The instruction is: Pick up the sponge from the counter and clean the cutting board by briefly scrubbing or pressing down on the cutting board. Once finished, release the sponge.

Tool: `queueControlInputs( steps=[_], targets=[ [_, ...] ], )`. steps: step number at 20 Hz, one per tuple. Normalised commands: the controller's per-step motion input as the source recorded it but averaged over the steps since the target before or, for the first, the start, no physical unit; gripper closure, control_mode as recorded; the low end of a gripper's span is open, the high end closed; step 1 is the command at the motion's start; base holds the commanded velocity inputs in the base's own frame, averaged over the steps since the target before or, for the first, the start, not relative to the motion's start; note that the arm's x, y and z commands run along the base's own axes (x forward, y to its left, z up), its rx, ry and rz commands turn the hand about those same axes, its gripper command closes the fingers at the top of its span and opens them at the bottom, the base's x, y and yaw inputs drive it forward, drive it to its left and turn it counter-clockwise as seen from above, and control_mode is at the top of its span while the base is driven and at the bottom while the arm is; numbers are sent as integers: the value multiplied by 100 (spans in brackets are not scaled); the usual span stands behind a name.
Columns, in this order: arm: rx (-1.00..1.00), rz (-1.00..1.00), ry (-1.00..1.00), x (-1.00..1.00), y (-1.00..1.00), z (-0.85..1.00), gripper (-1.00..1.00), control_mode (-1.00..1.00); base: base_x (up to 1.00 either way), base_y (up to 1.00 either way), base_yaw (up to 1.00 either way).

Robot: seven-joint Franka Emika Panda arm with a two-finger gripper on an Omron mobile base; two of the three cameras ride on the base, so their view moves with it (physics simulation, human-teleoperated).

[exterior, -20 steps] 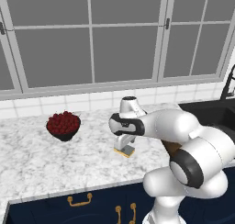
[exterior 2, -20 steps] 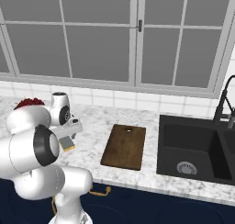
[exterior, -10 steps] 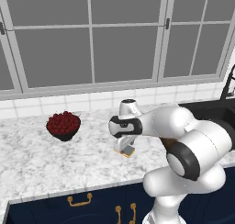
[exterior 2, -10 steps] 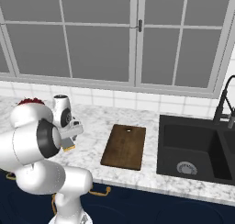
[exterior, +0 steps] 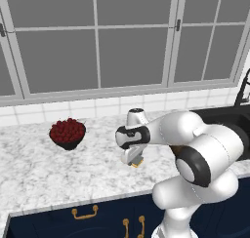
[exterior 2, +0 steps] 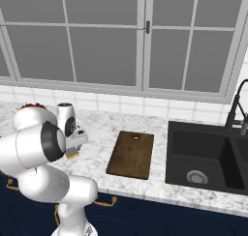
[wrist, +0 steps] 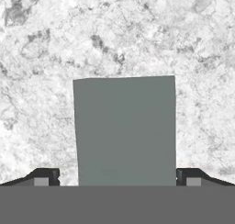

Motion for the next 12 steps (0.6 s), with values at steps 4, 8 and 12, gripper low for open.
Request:
queueControlInputs(
  steps=[4, 8, 12],
  targets=[
    [0, 0, 0, 0, 0, -13, -100, -100, 0, 0, 0],
    [0, 0, 0, 0, 0, -10, -100, -100, 0, 0, 0],
    [1, 0, 0, 0, 0, -1, -100, -100, 0, 0, 0]
  ],
)
